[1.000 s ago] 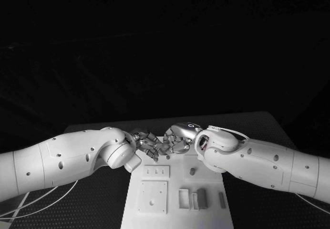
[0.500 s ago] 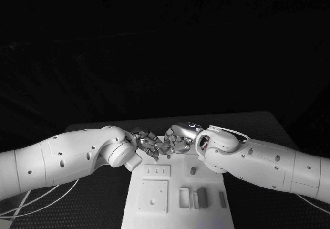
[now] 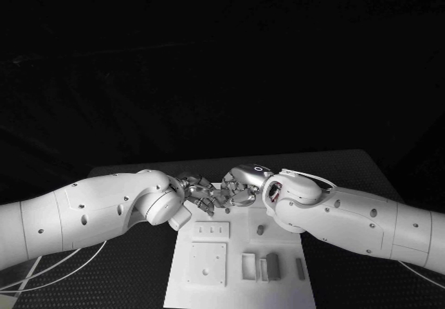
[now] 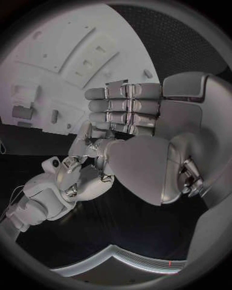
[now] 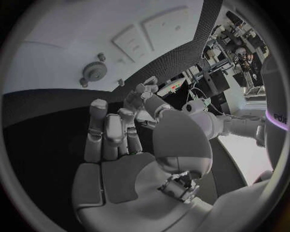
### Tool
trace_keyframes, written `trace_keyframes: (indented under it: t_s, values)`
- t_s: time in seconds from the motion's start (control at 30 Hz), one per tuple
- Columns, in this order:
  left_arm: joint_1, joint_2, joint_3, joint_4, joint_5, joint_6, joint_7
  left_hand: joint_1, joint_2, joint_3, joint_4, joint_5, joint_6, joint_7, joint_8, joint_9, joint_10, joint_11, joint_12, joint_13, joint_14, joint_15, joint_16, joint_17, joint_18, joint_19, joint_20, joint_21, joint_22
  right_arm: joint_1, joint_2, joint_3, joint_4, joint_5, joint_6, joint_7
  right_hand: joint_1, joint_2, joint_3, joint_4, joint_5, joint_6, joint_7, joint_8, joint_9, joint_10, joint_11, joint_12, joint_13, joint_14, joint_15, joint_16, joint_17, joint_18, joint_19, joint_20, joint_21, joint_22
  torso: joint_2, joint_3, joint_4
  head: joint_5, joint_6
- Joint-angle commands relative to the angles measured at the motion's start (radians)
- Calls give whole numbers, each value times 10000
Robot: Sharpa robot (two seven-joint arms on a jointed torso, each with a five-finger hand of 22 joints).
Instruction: Assemble the parts on the task board
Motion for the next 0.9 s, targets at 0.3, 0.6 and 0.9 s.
trace_keyframes:
  t_s: [0.3,0.6,0.9]
  values:
    - [10,46,15,44,-8,18,-19,50,-5,237,-60,-47,71,37,-9,45,47,24,-68,51,35,-1,-63,42,120,61,-12,-57,59,-21,53,1,47,25,-48,-11,-126,67,-21,63,27,474,318,35,100,93,2,-16,-20,56,-56,33,13,134,29,-91,44,106,1,3,-6,6,-23]
    - [7,93,15,13,-38,56,-40,853,256,278,-121,266,63,39,-30,121,53,24,-95,114,33,4,-69,106,107,36,-7,-100,165,-23,58,1,88,25,-52,-64,-192,66,-26,71,27,486,312,28,110,108,-5,-23,-27,72,-63,31,15,134,45,-96,41,100,1,3,-3,32,-21]
    - [5,134,15,-4,-41,46,-30,842,-74,28,-55,256,72,43,-38,158,68,26,-105,145,50,5,-73,130,96,62,-4,-114,214,-25,62,1,94,25,-58,-93,-208,51,-24,59,28,496,306,26,118,118,-11,-25,-30,85,-69,32,23,134,56,-104,40,97,-2,-2,-3,42,-44]
